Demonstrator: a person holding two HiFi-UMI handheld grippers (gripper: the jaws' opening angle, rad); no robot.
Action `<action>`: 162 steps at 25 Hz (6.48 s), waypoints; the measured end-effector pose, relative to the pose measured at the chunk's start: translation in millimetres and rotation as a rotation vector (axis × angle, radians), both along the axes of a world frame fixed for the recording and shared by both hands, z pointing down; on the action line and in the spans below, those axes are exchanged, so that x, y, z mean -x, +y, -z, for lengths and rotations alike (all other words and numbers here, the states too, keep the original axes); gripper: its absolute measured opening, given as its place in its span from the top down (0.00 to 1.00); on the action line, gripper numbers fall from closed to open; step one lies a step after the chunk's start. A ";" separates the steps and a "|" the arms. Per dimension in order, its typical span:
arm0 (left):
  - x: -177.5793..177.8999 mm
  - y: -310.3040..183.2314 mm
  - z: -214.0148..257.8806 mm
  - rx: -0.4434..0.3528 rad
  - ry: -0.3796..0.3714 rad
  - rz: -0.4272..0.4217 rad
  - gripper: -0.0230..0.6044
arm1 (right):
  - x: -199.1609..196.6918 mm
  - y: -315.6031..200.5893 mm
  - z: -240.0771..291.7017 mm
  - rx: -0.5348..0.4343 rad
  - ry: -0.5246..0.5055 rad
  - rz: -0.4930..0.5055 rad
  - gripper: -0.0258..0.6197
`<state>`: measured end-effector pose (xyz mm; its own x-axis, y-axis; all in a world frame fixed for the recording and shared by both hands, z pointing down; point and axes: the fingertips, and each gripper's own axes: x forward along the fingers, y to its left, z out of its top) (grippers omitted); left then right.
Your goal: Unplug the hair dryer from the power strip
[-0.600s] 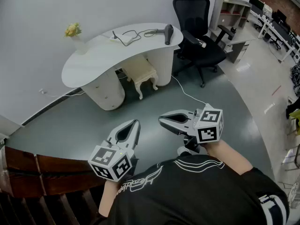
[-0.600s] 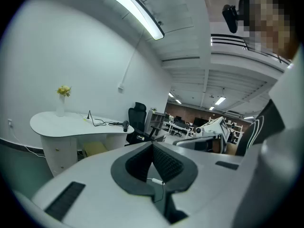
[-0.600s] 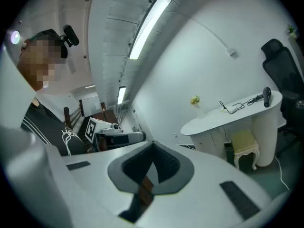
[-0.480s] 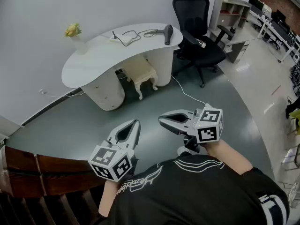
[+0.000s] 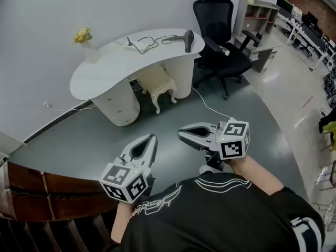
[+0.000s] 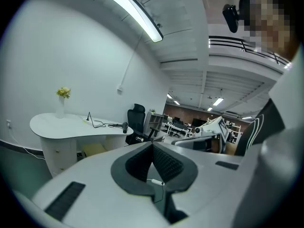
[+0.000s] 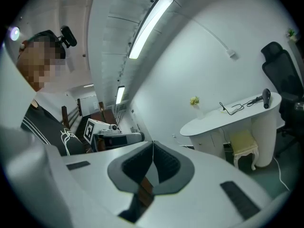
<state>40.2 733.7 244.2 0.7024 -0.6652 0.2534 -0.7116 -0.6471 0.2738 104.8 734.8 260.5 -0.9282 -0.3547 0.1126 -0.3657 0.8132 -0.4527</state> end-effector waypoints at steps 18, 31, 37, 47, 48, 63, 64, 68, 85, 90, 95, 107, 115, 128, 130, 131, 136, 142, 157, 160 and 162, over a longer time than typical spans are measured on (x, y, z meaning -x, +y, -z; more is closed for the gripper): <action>25.5 -28.2 -8.1 0.015 0.014 0.057 0.96 | 18.2 -29.9 -11.0 0.042 -0.017 0.034 0.96; 31.4 -172.5 -42.9 0.099 0.010 0.111 0.96 | 18.0 -179.3 -45.0 0.128 -0.064 0.045 0.96; 29.0 -273.4 -47.7 0.091 -0.039 0.119 0.96 | 14.0 -283.5 -50.1 0.158 -0.085 0.050 0.96; 21.7 -387.1 -43.2 0.069 -0.016 0.066 0.96 | 19.1 -405.1 -45.0 0.136 -0.089 0.077 0.96; 24.3 -394.6 -42.5 0.062 -0.018 0.073 0.96 | 20.4 -411.4 -44.2 0.134 -0.088 0.079 0.96; 64.6 -522.2 -61.2 0.059 -0.050 0.092 0.96 | 33.8 -523.8 -59.4 0.170 -0.064 0.019 0.96; 67.3 -533.8 -64.2 0.066 -0.052 0.088 0.96 | 34.6 -534.8 -60.2 0.181 -0.070 0.007 0.96; 83.0 -585.1 -73.8 0.086 -0.070 0.080 0.96 | 41.4 -577.1 -60.3 0.201 -0.069 -0.024 0.96; 135.4 -774.0 -114.1 0.057 -0.215 0.052 0.95 | 57.6 -719.1 -64.5 0.223 -0.043 -0.168 0.96; 143.5 -808.5 -136.0 0.086 -0.202 0.039 0.95 | 58.8 -737.9 -73.6 0.239 -0.031 -0.201 0.96; 142.0 -834.8 -163.0 0.128 -0.225 0.018 0.82 | 49.2 -745.8 -81.9 0.252 -0.012 -0.233 0.96; 133.8 -873.1 -211.2 0.144 -0.328 -0.061 0.68 | 33.0 -782.3 -93.4 0.304 -0.019 -0.224 0.96; 131.0 -895.9 -241.1 0.103 -0.470 -0.138 0.65 | 36.2 -814.7 -109.7 0.358 -0.006 -0.156 0.96; 126.7 -916.7 -273.1 0.076 -0.556 -0.251 0.65 | 47.0 -861.4 -144.1 0.438 0.047 -0.072 0.96; 125.1 -919.5 -275.2 0.072 -0.566 -0.261 0.65 | 50.7 -864.9 -146.4 0.449 0.045 -0.056 0.96; 124.7 -920.7 -276.9 0.077 -0.564 -0.261 0.65 | 52.1 -866.1 -147.8 0.453 0.046 -0.049 0.96; 126.0 -922.5 -283.3 0.108 -0.525 -0.271 0.65 | 55.0 -872.4 -155.1 0.456 0.058 -0.034 0.96; 125.5 -923.8 -282.3 0.094 -0.496 -0.290 0.65 | 62.2 -886.4 -162.8 0.443 0.073 -0.016 0.96; 125.6 -925.3 -283.5 0.107 -0.497 -0.273 0.65 | 115.5 -913.1 -195.3 0.186 0.256 0.111 0.96; 126.2 -925.1 -283.6 0.107 -0.490 -0.267 0.65 | 127.6 -915.7 -206.7 0.172 0.275 0.136 0.96; 126.3 -925.3 -284.1 0.106 -0.488 -0.265 0.65 | 134.1 -919.0 -212.8 0.170 0.278 0.142 0.96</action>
<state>-86.2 -191.6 528.3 0.6269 -0.4351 0.6463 -0.5886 -0.8079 0.0271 -29.2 -184.1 473.3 -0.8926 -0.1784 0.4140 -0.3823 0.7862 -0.4855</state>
